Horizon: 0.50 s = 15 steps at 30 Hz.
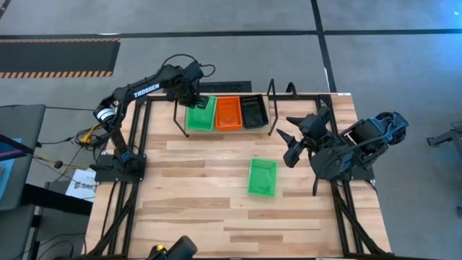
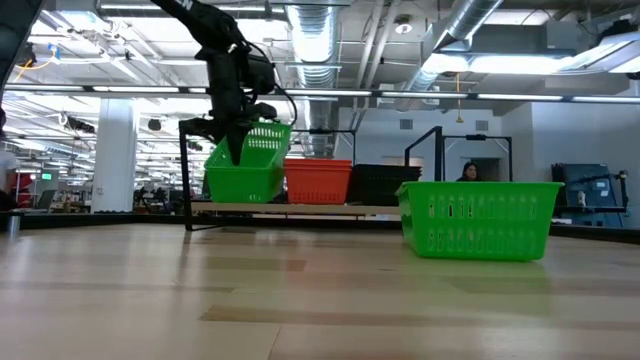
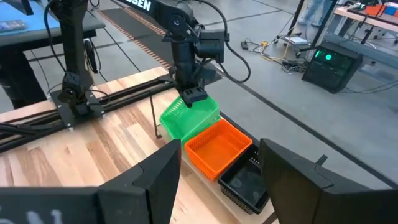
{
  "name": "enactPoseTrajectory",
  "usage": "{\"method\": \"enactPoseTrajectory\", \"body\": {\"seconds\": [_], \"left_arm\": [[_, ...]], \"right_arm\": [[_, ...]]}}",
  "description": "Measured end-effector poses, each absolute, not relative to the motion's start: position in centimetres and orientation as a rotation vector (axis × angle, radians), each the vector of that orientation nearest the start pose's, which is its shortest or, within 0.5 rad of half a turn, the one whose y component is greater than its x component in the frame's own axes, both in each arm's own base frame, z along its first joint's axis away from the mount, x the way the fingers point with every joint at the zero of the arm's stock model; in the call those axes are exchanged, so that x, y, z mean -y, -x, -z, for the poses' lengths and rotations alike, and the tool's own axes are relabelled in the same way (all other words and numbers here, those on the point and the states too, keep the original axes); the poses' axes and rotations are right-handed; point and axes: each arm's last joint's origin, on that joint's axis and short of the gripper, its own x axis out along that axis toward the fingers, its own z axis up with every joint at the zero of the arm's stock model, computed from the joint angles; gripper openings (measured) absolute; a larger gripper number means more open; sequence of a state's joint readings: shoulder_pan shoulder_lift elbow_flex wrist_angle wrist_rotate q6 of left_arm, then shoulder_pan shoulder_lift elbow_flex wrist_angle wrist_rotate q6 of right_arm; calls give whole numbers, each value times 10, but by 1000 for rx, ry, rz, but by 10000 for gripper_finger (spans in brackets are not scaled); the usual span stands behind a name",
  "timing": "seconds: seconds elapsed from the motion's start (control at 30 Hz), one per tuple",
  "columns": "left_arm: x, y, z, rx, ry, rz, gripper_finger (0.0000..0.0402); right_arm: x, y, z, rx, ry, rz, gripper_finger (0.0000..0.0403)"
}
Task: Stack baskets on shelf by color
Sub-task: Stack the right green bin on top of the green bin on the shelf
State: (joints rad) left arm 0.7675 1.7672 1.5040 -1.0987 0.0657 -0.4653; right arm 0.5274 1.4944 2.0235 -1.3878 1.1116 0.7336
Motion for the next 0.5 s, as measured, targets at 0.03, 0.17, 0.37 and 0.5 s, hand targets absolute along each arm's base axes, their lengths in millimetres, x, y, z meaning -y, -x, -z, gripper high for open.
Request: {"method": "enactPoseTrajectory", "body": {"seconds": [0.03,0.17,0.37,0.5], "left_arm": [[-238,-249,-262,-1132,935,-887,2],[-237,-249,-262,-1149,900,-880,24],[-238,-249,-264,-1146,896,-880,92],[-240,-252,-278,-1096,915,-812,136]], "right_arm": [[-95,-215,-481,-352,-58,711,235],[-95,-215,-481,-355,-55,711,235],[-95,-215,-481,-362,-58,703,235],[-95,-215,-481,-364,-52,702,235]]}}
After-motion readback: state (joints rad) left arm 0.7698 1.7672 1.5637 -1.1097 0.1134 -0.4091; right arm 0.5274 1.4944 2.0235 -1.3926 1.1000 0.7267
